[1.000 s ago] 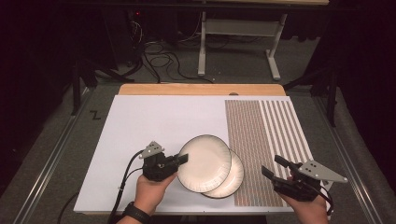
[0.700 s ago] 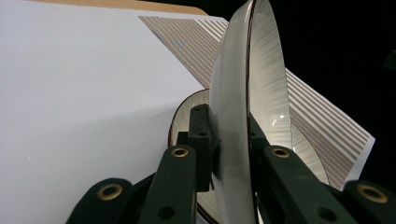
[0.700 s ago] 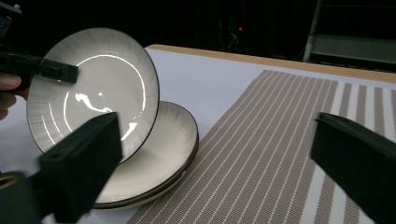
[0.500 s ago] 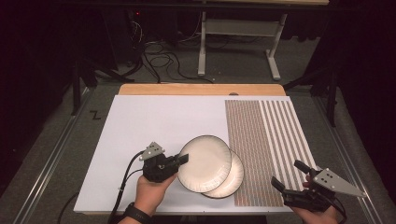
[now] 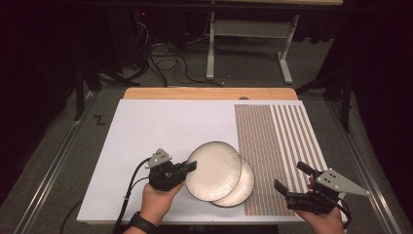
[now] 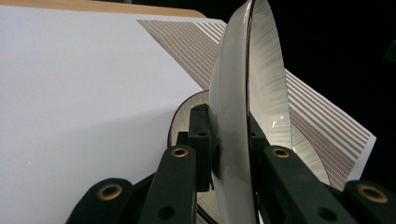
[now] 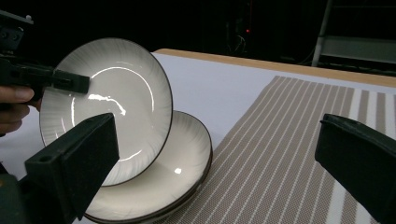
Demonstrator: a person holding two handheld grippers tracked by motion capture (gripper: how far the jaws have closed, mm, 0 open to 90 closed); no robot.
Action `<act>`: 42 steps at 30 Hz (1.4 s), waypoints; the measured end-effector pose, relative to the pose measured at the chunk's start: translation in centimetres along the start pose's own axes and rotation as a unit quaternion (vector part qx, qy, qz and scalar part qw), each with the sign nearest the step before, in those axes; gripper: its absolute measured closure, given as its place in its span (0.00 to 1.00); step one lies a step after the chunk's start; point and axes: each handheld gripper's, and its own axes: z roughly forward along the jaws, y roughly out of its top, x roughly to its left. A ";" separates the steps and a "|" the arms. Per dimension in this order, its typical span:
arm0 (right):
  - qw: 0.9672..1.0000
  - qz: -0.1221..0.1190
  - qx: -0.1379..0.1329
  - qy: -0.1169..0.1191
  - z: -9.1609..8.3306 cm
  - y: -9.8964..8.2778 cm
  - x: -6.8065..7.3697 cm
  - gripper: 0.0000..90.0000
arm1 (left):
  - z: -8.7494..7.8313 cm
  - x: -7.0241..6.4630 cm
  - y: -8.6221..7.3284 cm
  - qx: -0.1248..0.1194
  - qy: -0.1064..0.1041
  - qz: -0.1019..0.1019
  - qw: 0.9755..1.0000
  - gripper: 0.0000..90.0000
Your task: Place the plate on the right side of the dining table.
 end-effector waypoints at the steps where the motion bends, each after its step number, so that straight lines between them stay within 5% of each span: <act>1: 1.000 0.000 0.003 0.003 0.3 0.1 0.1 0.00 | 0.0 0.0 0.0 0.000 0.000 0.000 1.000 0.89; 23: 0.997 0.006 0.055 0.044 7.0 -0.4 1.5 0.02 | 0.0 0.2 -0.1 -0.003 -0.006 0.001 1.000 0.89; 42: 0.991 0.035 0.095 0.091 12.1 -1.2 3.0 0.13 | -0.1 0.3 -0.2 -0.008 -0.011 0.004 1.000 0.89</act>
